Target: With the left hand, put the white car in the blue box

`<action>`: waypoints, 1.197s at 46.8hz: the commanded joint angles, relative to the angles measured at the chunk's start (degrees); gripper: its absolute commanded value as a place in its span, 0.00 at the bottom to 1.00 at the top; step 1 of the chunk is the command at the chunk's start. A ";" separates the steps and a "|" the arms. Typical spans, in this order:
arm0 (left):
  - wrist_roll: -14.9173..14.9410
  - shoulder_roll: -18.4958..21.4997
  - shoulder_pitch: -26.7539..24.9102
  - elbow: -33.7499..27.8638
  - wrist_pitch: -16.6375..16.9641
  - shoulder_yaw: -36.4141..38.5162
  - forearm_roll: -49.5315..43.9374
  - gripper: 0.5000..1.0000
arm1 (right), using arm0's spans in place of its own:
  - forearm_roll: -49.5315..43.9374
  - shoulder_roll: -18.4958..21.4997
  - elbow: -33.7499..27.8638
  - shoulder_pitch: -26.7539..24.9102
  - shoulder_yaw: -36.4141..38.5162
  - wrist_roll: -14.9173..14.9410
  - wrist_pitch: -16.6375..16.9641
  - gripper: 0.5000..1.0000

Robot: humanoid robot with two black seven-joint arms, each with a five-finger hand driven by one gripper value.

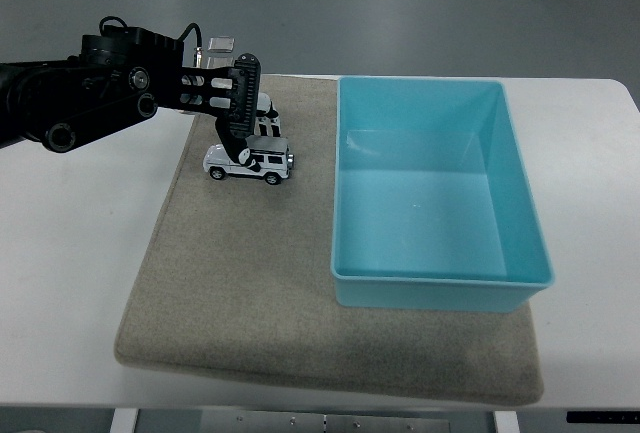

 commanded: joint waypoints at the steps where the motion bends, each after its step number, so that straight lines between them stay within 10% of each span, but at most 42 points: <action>1: -0.01 0.00 -0.11 -0.03 0.34 -0.96 -0.06 0.10 | 0.00 0.00 0.00 0.00 0.00 0.00 0.00 0.87; 56: -0.10 0.18 -6.79 -0.56 0.34 -10.54 -0.85 0.05 | 0.00 0.00 0.00 0.00 0.00 0.00 0.00 0.87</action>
